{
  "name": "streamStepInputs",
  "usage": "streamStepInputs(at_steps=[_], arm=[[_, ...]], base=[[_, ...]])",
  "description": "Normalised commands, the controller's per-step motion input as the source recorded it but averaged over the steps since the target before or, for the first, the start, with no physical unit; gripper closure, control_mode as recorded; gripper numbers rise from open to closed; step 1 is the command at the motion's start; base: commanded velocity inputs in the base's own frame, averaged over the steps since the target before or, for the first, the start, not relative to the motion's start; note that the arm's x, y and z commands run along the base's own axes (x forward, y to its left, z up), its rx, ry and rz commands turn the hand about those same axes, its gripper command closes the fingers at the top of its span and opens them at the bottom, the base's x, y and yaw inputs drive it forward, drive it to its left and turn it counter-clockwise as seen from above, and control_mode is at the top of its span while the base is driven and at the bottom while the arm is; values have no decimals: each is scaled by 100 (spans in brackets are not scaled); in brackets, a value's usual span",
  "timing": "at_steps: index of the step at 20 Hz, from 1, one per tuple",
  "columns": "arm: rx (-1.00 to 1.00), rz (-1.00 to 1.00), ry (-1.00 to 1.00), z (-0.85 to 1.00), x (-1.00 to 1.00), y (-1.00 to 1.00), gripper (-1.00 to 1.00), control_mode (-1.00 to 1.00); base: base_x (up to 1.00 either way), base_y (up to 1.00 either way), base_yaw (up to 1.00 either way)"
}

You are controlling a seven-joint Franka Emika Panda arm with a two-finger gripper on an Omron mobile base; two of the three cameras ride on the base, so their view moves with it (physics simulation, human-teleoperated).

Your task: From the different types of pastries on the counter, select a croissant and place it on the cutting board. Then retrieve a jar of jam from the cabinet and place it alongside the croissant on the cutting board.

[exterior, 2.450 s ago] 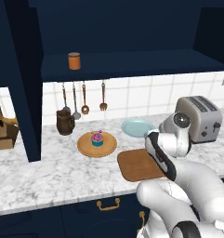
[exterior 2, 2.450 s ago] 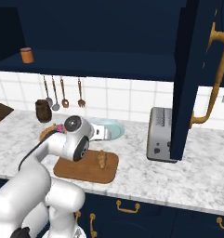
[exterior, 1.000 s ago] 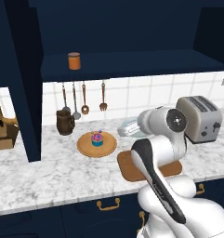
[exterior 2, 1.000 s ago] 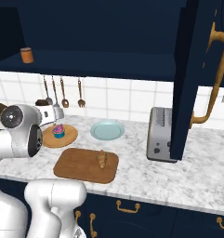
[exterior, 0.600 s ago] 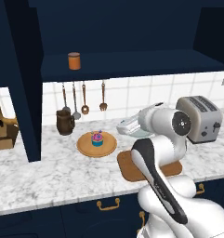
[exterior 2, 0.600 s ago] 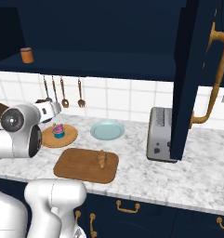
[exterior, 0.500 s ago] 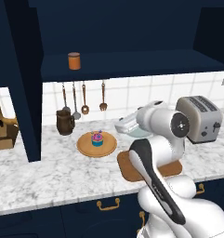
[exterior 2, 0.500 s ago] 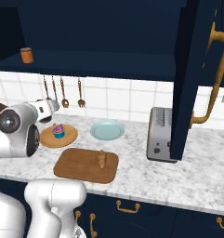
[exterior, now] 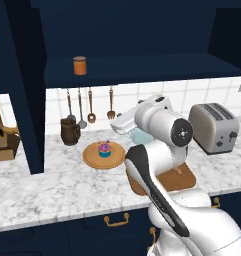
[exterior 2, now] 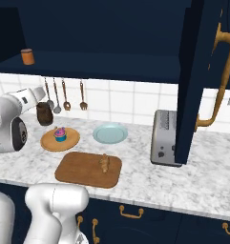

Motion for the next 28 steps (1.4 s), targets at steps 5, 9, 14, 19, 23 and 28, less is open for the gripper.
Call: streamStepInputs(at_steps=[5,9,14,19,23,28], arm=[[-2,0,0,63,0,8,-100,-100],[-4,0,0,14,0,12,-100,-100],[0,0,-3,15,-18,0,-100,-100],[7,0,-10,58,-10,5,-100,-100],[22,0,-5,60,5,20,-100,-100],[21,0,0,50,13,32,-100,-100]], base=[[0,0,0],[0,0,0],[0,0,0],[0,0,0],[0,0,0],[0,0,0]])
